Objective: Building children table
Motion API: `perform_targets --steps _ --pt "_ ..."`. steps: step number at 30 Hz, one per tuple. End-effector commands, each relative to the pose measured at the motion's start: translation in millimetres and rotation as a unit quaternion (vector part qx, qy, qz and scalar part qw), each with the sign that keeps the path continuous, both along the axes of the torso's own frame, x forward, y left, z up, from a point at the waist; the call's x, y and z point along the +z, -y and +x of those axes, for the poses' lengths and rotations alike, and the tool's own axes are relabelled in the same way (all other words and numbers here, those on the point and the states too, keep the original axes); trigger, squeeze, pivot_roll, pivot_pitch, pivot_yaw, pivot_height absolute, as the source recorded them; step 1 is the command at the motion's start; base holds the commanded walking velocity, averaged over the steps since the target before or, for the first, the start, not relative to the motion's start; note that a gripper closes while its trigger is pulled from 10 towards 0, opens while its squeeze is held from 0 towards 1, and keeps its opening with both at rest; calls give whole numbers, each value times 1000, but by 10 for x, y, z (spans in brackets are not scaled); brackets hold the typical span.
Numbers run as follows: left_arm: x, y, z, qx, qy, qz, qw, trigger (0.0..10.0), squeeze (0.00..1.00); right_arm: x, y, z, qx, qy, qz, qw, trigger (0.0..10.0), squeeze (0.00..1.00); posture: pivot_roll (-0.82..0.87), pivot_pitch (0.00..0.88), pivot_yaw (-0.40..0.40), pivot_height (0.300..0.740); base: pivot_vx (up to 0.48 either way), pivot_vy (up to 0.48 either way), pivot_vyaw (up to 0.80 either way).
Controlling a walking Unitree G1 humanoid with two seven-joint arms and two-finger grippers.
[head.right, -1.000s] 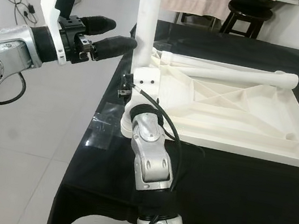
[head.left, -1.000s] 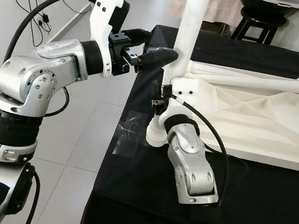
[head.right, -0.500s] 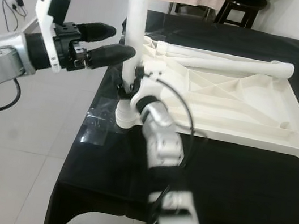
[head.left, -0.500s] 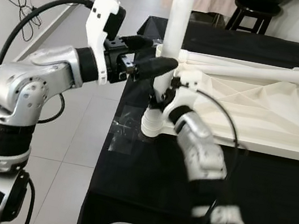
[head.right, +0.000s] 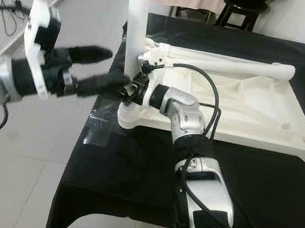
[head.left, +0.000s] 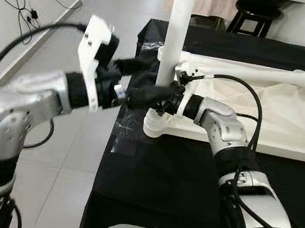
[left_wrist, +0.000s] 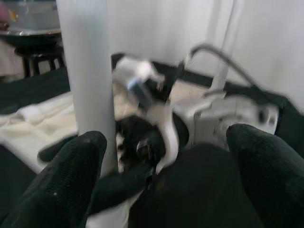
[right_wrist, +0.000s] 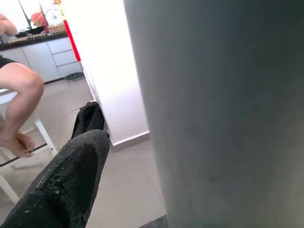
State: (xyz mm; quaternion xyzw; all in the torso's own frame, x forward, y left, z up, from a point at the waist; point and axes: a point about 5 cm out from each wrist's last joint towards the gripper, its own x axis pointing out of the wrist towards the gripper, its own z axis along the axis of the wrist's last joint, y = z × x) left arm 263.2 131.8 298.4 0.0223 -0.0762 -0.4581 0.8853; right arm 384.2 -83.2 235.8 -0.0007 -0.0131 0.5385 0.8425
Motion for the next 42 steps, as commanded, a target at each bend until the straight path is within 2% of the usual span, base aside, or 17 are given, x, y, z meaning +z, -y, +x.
perform_targets --steps 1,4,5,12,14,18,21,22,24,25,27,28,33,36,37,40,42 --pt "-149 -26 -60 25 -6 31 999 10000 0 -78 -39 -15 26 -8 -9 1000 1451 0 111 125 -27 740 0 0 0" --pt "-247 -57 -91 43 -14 40 998 10000 0 -115 -21 -12 31 -17 -11 999 1451 0 115 125 -26 740 0 0 0" --pt "-326 -79 -129 56 -17 43 997 10000 0 -144 7 -7 28 -20 -13 999 0 0 119 123 -25 740 0 0 0" --pt "-564 -139 -261 107 -11 63 992 10000 0 -235 143 4 19 -26 -24 999 0 0 116 115 -18 740 0 0 0" --pt "-812 -123 -425 124 -19 89 988 10000 0 -311 287 14 -11 -30 -34 999 0 0 107 108 -12 740 0 0 0" --pt "-951 -108 -521 143 -36 81 986 10000 0 -351 391 35 -55 -30 -42 997 0 0 105 107 -13 740 0 0 0" --pt "-1111 -105 -612 177 -36 92 979 10000 0 -480 472 26 -140 -47 -38 988 0 0 78 103 -23 740 0 0 0" --pt "-1269 -122 -708 204 -55 94 973 10000 0 -759 533 -94 -343 -83 -44 934 0 0 67 107 -24 740 0 0 0" --pt "-1269 -122 -708 204 -55 94 973 10000 0 -759 533 -94 -343 -83 -44 934 0 0 67 107 -24 740 0 0 0" --pt "-1336 -118 -759 212 -63 89 971 10000 0 -911 475 -347 -406 -97 -48 908 0 0 64 110 -19 740 0 0 0" --pt "-1336 -118 -759 212 -63 89 971 10000 0 -911 475 -347 -406 -97 -48 908 0 0 64 110 -19 740 0 0 0" --pt "-1432 -130 -819 235 -75 49 968 10000 0 -987 423 -647 -475 -99 -35 874 0 0 43 99 0 740 0 0 0" --pt "-1468 -178 -796 248 -84 7 965 10000 0 -950 380 -586 -474 -81 -32 876 0 0 55 88 -15 740 0 0 0" --pt "-1499 -204 -761 252 -94 -24 963 10000 0 -910 293 -482 -446 -87 -29 890 39 0 61 81 -22 740 0 0 0" --pt "-1513 -198 -755 248 -99 -34 963 10000 0 -877 245 -440 -425 -85 -21 901 10000 0 66 80 -27 740 0 0 0" --pt "-1523 -191 -749 244 -101 -39 964 10000 0 -854 216 -412 -405 -84 -14 910 10000 0 70 77 -28 740 0 0 0" --pt "-1542 -166 -730 237 -102 -49 965 10000 0 -778 149 -369 -342 -80 7 936 10000 1000 79 71 -35 740 0 0 0"
